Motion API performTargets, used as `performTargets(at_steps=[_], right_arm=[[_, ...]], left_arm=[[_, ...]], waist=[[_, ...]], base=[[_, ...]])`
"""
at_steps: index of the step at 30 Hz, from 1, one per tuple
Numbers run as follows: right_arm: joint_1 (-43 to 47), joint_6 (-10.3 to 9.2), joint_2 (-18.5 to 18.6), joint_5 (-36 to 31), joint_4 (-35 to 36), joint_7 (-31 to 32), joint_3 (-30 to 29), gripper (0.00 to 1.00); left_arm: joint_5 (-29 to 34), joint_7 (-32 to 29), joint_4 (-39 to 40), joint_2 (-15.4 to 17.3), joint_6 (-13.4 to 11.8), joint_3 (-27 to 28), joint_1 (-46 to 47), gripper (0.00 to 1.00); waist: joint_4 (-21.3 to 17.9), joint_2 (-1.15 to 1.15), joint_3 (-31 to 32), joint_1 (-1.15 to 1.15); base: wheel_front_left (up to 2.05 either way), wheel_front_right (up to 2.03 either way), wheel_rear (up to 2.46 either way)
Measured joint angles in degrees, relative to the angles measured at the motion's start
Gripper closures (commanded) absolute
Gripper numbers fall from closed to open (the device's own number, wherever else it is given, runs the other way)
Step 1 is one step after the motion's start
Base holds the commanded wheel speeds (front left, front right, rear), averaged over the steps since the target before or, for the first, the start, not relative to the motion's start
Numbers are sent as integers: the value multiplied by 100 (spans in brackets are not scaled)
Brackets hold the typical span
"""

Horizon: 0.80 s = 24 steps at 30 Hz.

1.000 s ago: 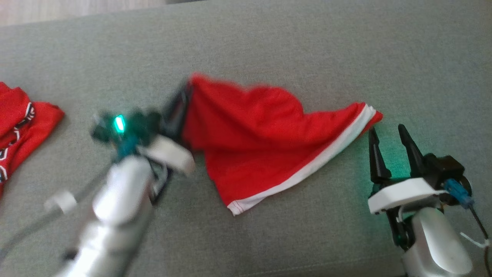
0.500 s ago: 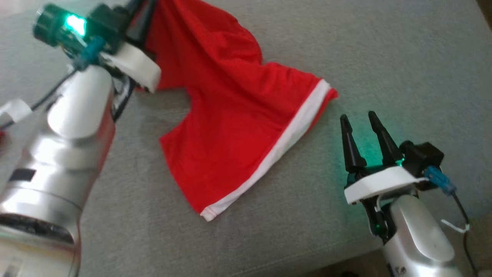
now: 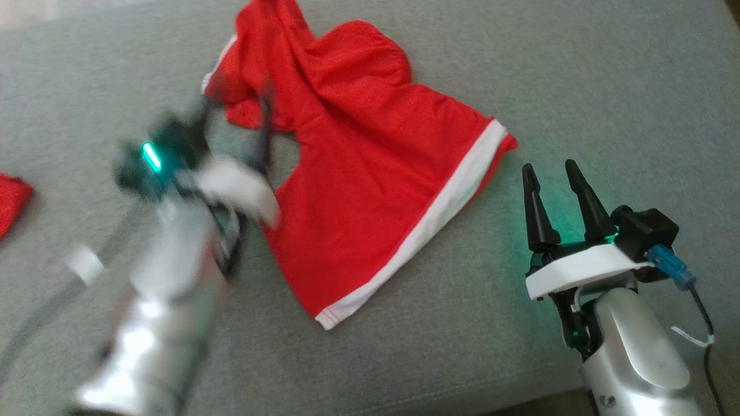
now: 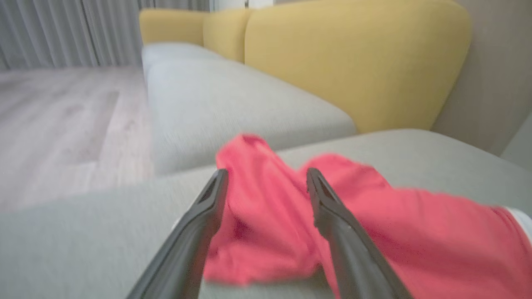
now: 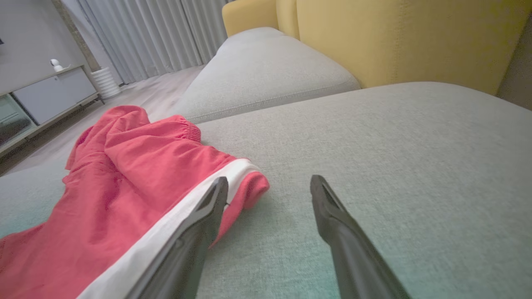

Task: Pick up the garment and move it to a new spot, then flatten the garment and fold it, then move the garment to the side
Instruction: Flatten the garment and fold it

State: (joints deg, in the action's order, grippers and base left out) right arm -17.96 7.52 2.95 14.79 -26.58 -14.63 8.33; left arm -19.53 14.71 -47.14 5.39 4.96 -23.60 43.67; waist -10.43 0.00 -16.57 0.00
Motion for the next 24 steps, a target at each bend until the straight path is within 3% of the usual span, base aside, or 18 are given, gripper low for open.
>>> performTargets(at_steps=[4, 15, 16, 17, 24], right_arm=[[13, 0, 0, -104, -30, 0, -59, 0], [124, 0, 0, -225, -110, 0, -74, 0], [126, 0, 0, -227, -114, 0, -78, 0], [127, 0, 0, -227, -121, 0, -81, 0], [258, 0, 0, -226, -121, 0, -156, 0]], left_arm=[[-147, -1, -142, -244, 115, -66, -848, 0], [-171, 0, -686, -300, 216, -566, -1131, 0], [-170, 3, -726, -301, 218, -639, -1124, 22], [-182, 5, -742, -301, 218, -675, -1117, 99], [-269, 0, -755, -245, 207, -609, -1023, 100]], waist=[[180, 0, 128, 0], [253, 0, 290, -1], [247, 0, 295, 0], [242, 0, 301, 0], [275, 0, 313, 0]], base=[[0, 0, 0], [0, 0, 0], [0, 0, 0], [0, 0, 0], [0, 0, 0]])
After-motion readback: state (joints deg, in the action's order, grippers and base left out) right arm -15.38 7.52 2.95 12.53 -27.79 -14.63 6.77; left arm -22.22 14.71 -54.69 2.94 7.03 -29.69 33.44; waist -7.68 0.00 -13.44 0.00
